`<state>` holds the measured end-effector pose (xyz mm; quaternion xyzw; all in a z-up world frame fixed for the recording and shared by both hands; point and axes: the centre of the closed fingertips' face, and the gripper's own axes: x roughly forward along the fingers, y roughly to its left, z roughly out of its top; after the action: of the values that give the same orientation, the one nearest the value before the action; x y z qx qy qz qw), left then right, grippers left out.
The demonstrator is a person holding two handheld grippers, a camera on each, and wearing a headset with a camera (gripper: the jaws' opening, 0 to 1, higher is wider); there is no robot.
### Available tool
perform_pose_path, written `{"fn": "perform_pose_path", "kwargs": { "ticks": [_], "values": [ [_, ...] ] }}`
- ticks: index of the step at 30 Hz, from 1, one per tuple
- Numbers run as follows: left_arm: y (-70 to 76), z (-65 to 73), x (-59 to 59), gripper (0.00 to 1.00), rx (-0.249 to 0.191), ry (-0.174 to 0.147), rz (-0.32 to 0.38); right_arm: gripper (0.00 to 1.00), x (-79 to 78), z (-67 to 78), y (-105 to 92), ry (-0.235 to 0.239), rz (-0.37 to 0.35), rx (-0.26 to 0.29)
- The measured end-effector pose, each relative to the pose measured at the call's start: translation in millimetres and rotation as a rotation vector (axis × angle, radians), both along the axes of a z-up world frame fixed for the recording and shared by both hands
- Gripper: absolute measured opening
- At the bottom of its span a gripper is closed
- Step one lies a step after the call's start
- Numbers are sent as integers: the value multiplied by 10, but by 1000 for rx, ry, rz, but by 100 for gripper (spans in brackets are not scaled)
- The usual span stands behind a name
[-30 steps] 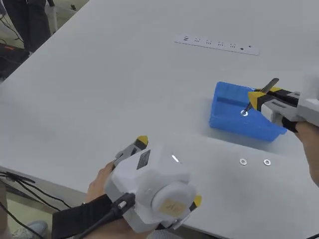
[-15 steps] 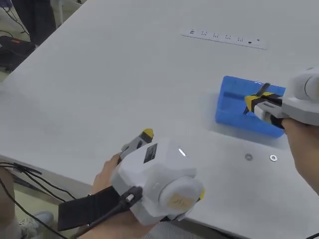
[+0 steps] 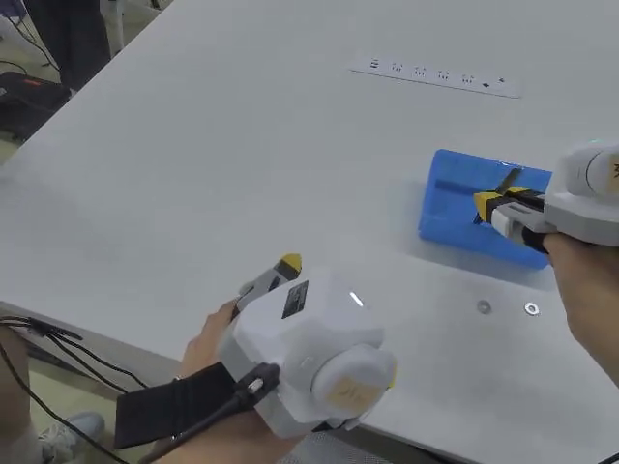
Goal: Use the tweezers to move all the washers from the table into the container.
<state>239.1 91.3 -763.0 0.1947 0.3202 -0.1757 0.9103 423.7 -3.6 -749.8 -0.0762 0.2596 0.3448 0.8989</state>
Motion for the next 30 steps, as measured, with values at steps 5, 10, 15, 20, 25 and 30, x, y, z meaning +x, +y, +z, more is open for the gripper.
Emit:
{"fn": "perform_pose_path", "kwargs": {
  "ticks": [5,10,15,20,25,30],
  "values": [
    [-9,-59,-23,83,13,27,-13,4,-102,231,-80,-33,-11,39],
    [-35,-189,-75,84,-2,105,-21,4,-322,462,-209,-69,-19,70],
    [-53,-265,-120,90,-37,164,-16,4,-544,509,-289,-62,-17,92],
    [-56,-339,-157,96,-70,229,0,4,-750,350,-346,-1,-17,105],
    [-28,-479,-159,97,-14,285,-7,4,-830,118,-389,41,-29,93],
    [31,-634,-205,99,-18,382,28,5,-856,-68,-391,79,-28,73]
  ]
}}
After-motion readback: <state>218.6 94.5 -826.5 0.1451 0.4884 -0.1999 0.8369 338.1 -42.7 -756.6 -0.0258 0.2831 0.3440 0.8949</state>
